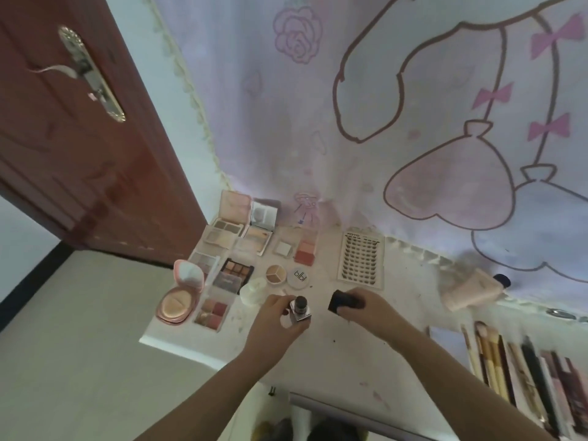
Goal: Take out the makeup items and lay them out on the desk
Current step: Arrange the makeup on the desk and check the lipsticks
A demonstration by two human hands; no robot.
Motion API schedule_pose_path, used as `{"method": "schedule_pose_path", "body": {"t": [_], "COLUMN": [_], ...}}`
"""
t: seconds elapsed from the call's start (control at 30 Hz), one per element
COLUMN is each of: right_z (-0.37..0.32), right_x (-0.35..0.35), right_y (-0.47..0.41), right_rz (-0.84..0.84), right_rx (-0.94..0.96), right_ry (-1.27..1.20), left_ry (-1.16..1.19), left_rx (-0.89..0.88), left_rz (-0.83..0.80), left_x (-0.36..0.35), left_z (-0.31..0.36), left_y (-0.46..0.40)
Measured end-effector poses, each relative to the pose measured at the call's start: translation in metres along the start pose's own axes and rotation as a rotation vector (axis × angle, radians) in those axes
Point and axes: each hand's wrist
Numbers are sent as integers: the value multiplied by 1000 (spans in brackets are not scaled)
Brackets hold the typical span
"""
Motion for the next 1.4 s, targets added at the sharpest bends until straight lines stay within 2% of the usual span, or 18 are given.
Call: {"method": "schedule_pose_path", "body": {"t": [0.2,0.37,0.6,0.73,0.9,1.0,1.07,1.13,1.27,1.4], "right_z": [6,-19,-30,-27,-19,-10,-4,4,30,66], "right_x": [-55,-113,-161,-161,-122,-75,-37,0,64,117], "right_y": [-10,-22,-28,-27,-17,-7,-2,6,24,40], "right_rz": [-72,-50,117,99,24,122,224,339,494,667], "right_rx": [-36,148,181,163,178,211,222,212,177,133], "right_ry": [-28,18,178,160,135,158,160,126,32,-16], "left_ry": [-35,-49,-71,-77,-129,-194,-258,-274,-214,-172], "left_rx": [90,118,138,119,-12,-182,-355,-456,-538,-587], "left_rz": [86,162,110,71,204,273,315,342,320,148], "left_x": [20,45,62,65,73,60,40,16,-36,-100], "left_z": [-34,-56,-74,-74,-50,-8,27,61,107,133], "left_y": [15,30,31,32,36,19,1,-17,-45,-62]}}
Point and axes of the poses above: each hand's wrist, its own y-axis away from the middle knuckle, its own x-axis out of the back of the hand, z = x × y, and after that the axes turned 1 degree about -z, right-handed
